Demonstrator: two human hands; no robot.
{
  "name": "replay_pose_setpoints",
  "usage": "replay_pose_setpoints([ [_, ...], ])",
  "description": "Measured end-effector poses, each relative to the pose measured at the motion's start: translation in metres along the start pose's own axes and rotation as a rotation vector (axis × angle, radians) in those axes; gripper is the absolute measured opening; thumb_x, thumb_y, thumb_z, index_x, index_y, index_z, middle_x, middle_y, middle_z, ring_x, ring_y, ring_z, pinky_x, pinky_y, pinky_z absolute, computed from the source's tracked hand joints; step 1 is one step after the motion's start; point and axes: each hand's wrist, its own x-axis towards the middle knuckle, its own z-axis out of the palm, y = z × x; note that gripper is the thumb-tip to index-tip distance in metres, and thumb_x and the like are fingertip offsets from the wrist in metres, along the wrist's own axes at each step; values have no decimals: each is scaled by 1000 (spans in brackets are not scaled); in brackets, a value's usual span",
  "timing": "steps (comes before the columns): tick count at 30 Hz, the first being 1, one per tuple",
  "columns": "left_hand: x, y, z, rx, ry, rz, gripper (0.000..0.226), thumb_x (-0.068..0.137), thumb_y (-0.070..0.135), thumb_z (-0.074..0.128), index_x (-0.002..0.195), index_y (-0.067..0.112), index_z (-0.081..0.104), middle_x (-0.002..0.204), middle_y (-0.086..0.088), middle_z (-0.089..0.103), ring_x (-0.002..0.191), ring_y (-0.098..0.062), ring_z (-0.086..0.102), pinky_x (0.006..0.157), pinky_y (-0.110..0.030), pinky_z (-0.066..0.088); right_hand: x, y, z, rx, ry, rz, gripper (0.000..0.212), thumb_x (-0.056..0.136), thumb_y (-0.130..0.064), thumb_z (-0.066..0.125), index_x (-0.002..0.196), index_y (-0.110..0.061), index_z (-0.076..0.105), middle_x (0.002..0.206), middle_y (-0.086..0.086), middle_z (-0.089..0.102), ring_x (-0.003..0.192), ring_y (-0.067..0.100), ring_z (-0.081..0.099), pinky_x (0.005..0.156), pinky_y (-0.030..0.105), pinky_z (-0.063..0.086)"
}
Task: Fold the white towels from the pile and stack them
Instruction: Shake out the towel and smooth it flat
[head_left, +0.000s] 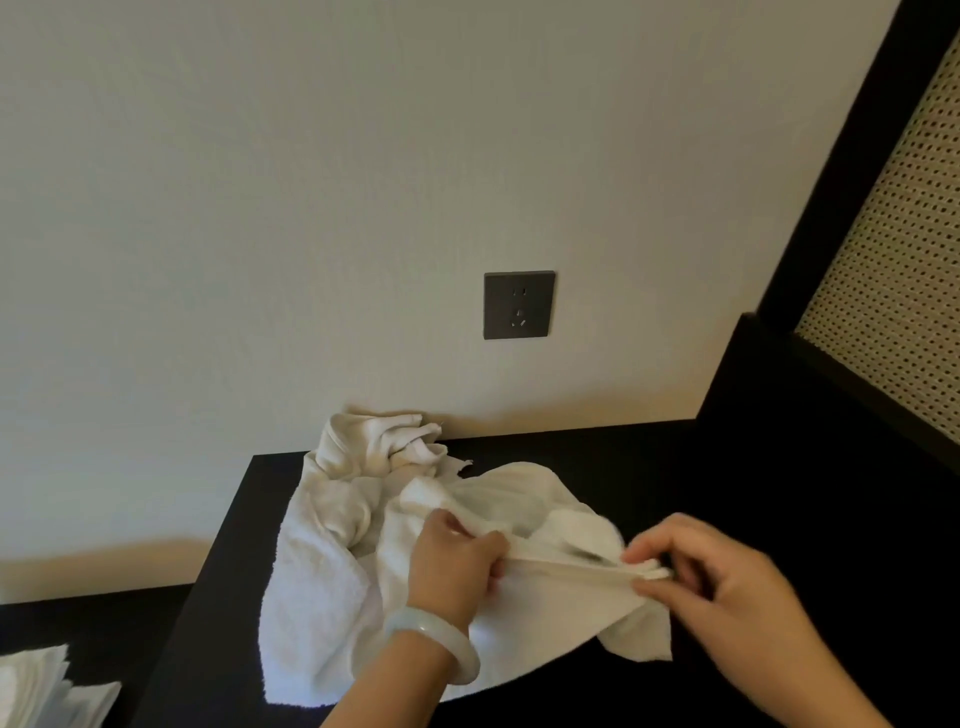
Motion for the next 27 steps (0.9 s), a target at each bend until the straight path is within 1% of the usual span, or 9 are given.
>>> replay_pose_setpoints([
  [4, 3, -22, -9, 705, 115, 463, 45, 81, -2, 52, 112, 27, 38, 87, 10, 53, 78, -8, 56, 61, -14, 39, 6, 24, -28, -6, 348, 136, 32, 83, 1, 71, 74, -29, 65, 85, -20, 58, 69, 3, 53, 61, 25, 40],
  [6, 5, -33, -10, 928, 32, 688, 54, 81, -2, 51, 125, 30, 45, 118, 15, 44, 114, -9, 48, 88, -11, 37, 6, 40, -35, 4, 321, 165, 32, 82, 6, 70, 70, -24, 65, 82, -16, 58, 67, 5, 53, 60, 16, 41],
  [9, 16, -34, 1, 1150, -144, 887, 75, 86, 0, 48, 150, 32, 27, 161, 14, 1, 151, -14, -5, 119, -26, 0, 2, 57, -33, 14, 174, 193, 34, 80, 10, 71, 68, -22, 67, 78, -10, 61, 70, 15, 57, 60, 14, 43],
  [12, 35, -30, 16, 1333, -279, 944, 83, 93, 3, 46, 155, 35, 0, 162, 11, -16, 146, -14, -27, 116, -38, -19, 0, 66, -24, 64, 178, 216, 36, 79, 13, 70, 67, -21, 67, 81, -8, 65, 76, 13, 64, 66, 16, 49],
  [15, 53, -23, 24, 1531, -319, 844, 74, 96, 18, 54, 154, 33, 12, 158, 0, 27, 150, -26, 10, 122, -49, 0, 3, 72, -18, 141, 280, 242, 35, 82, 9, 68, 66, -21, 64, 85, -10, 70, 86, 6, 65, 79, 20, 52],
  [19, 46, -15, 18, 1474, -225, 1045, 29, 86, 21, 63, 113, 30, 58, 102, 6, 52, 99, -17, 51, 92, -29, 32, 11, 86, -22, 238, 544, 349, 26, 86, 7, 64, 73, -16, 64, 92, -8, 71, 94, 12, 64, 86, 33, 51],
  [21, 35, -21, 7, 1408, -308, 1021, 34, 54, 24, 80, 81, 35, 62, 78, 14, 49, 70, -8, 51, 68, -19, 34, 12, 97, -21, 312, 590, 385, 25, 86, 10, 63, 74, -12, 64, 91, -4, 72, 93, 15, 65, 77, 25, 53],
  [24, 18, -36, -6, 1578, -390, 992, 41, 22, 39, 82, 59, 38, 64, 61, 16, 51, 52, 1, 52, 52, -9, 40, 13, 113, -5, 296, 553, 444, 24, 87, 10, 63, 73, -10, 63, 91, -1, 72, 91, 19, 66, 80, 34, 52],
  [27, 17, -42, -13, 1484, -485, 722, 20, 69, 23, 68, 88, 27, 71, 93, 6, 56, 78, -13, 61, 75, -17, 46, 17, 120, 15, 286, 493, 495, 24, 87, 7, 65, 72, -11, 64, 88, -4, 73, 90, 18, 67, 84, 40, 52],
])
